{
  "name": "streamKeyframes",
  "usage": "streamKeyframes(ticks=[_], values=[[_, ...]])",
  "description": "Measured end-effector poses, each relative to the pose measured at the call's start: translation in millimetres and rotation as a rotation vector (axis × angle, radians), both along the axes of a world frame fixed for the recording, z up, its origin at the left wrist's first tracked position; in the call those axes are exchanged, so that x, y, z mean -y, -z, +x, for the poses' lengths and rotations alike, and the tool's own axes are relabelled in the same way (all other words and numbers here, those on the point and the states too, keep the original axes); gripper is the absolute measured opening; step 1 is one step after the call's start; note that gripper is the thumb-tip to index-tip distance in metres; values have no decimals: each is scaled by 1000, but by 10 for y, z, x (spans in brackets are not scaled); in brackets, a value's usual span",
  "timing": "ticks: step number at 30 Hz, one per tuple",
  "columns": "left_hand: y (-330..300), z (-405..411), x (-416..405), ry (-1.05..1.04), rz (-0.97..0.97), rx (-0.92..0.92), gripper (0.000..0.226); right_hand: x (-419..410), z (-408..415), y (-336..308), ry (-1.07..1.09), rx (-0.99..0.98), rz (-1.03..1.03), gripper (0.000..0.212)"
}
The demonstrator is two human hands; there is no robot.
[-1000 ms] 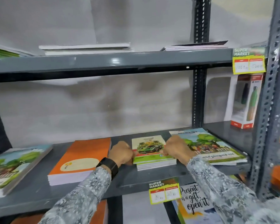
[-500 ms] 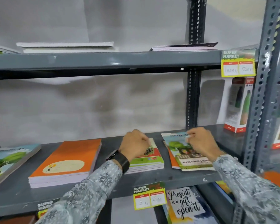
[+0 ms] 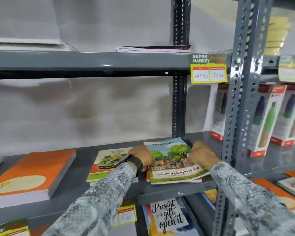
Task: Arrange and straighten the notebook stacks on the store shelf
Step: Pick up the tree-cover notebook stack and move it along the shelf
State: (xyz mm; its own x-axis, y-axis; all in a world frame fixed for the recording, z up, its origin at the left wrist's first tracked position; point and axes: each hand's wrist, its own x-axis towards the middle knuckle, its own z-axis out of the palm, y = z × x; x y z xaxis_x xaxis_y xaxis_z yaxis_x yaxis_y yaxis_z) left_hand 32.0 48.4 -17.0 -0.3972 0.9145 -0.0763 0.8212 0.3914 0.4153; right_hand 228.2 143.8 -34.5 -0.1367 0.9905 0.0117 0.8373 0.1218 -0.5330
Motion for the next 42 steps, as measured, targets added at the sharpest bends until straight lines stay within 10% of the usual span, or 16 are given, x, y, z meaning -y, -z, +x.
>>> streamKeyframes(ticks=[12, 22, 30, 42], values=[[-174, -1231, 465, -89, 538, 417, 37, 498, -794, -220, -113, -663, 215, 40], [-296, -3588, 2209, -323, 712, 286, 26, 1704, -3439, -300, -367, -741, 191, 48], [-188, -5168, 3507, -625, 657, 93, 24, 2692, -5379, -203, -490, -752, -109, 26], [161, -5966, 3951, -811, 270, 62, 39, 3348, -6329, 64, -451, -450, -209, 56]])
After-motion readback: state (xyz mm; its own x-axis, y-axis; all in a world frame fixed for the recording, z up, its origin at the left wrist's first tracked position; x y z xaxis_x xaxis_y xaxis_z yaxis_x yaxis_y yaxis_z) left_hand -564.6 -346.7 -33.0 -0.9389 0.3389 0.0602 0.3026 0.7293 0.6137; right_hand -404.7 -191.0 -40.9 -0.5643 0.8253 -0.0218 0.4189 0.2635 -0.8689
